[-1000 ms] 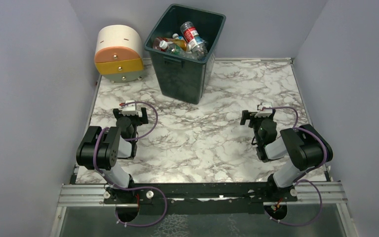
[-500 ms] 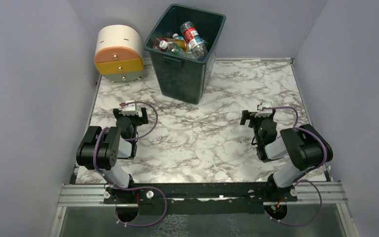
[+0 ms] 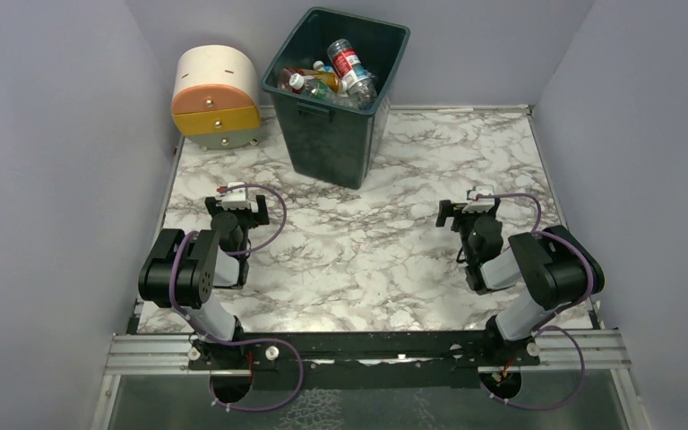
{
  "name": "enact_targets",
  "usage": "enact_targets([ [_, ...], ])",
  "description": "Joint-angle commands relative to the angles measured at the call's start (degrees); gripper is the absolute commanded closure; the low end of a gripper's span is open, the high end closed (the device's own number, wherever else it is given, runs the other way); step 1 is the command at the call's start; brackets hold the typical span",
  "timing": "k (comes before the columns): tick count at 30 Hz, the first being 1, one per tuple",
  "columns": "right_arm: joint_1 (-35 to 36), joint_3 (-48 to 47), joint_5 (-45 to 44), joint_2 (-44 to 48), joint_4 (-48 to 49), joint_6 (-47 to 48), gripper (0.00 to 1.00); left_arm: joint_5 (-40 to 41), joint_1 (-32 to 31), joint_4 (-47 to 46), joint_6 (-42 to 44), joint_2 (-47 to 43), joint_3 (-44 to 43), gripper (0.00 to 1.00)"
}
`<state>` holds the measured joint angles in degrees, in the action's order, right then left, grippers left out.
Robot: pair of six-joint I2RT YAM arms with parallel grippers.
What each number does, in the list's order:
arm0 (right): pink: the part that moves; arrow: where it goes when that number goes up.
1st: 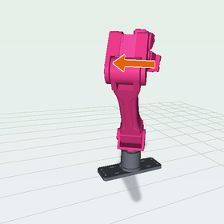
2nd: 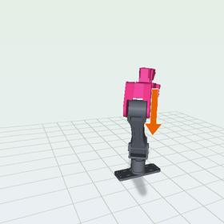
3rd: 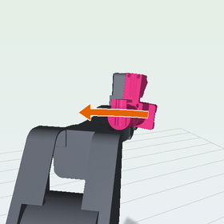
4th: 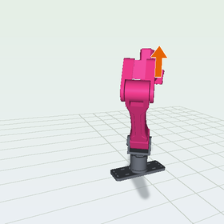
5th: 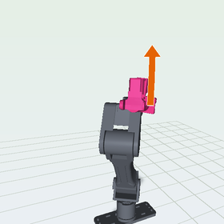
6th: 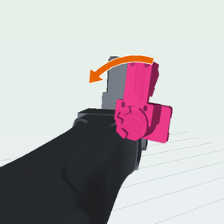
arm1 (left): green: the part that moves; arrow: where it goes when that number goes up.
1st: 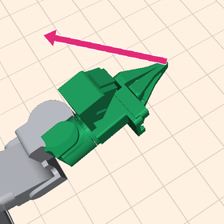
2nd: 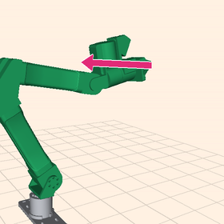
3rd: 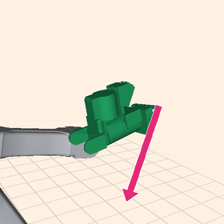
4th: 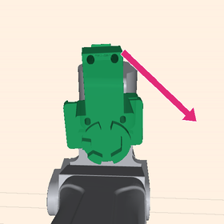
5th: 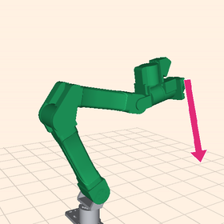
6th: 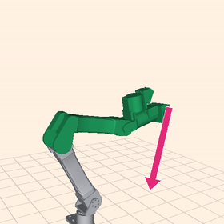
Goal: Put the plastic bottles in the bin
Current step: Reset both arms
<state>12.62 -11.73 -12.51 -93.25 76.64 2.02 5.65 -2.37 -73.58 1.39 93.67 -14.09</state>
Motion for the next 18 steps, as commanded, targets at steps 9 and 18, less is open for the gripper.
enact_targets([
  [9,-0.32,-0.67,0.97,-0.19,1.56,0.61,0.01,0.77,-0.19,-0.33,0.36,0.24,-0.6,0.01],
  [18,-0.34,-0.71,0.92,-0.21,1.54,0.59,0.01,-5.66,1.05,0.98,1.42,0.29,-1.29,0.01],
])
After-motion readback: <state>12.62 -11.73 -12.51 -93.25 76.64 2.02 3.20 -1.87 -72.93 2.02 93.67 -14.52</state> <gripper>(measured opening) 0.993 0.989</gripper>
